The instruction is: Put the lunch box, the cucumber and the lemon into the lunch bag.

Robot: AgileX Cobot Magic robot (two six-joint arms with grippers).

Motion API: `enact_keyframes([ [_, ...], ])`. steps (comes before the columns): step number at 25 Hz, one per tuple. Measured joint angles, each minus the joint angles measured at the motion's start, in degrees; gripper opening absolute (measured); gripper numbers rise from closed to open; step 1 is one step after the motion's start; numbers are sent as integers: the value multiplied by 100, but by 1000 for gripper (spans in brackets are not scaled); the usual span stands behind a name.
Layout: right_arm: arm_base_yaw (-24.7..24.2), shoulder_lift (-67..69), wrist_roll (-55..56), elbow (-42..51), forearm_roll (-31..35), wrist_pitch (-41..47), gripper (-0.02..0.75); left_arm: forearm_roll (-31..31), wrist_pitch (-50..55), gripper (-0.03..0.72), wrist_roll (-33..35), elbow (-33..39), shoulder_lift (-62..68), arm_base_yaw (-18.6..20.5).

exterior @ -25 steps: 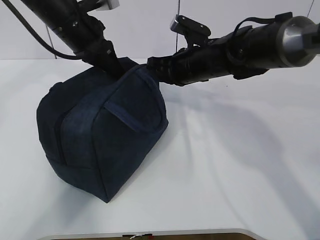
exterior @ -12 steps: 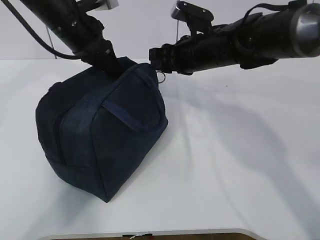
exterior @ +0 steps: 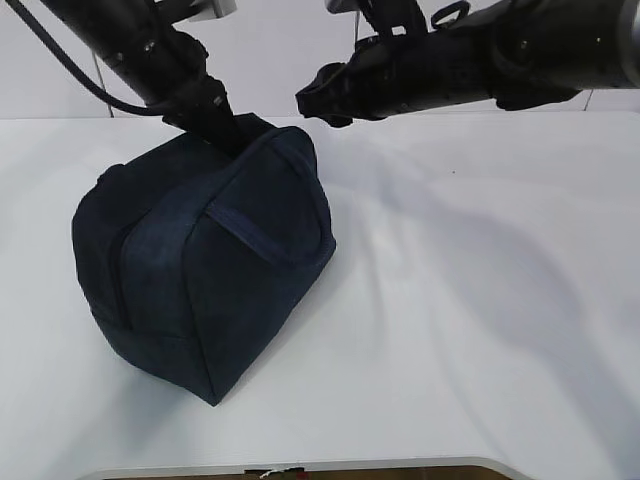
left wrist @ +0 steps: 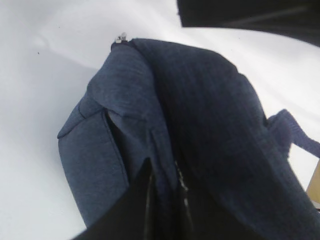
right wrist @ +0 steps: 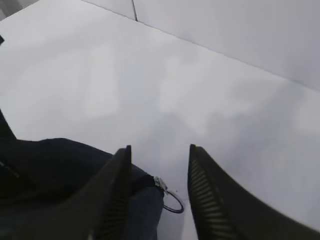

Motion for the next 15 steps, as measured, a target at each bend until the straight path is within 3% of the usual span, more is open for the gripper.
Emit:
enact_keyframes([
  [15,0,-439,-3010,10,-11,-13,314,73,0,15,-264,0,0,0],
])
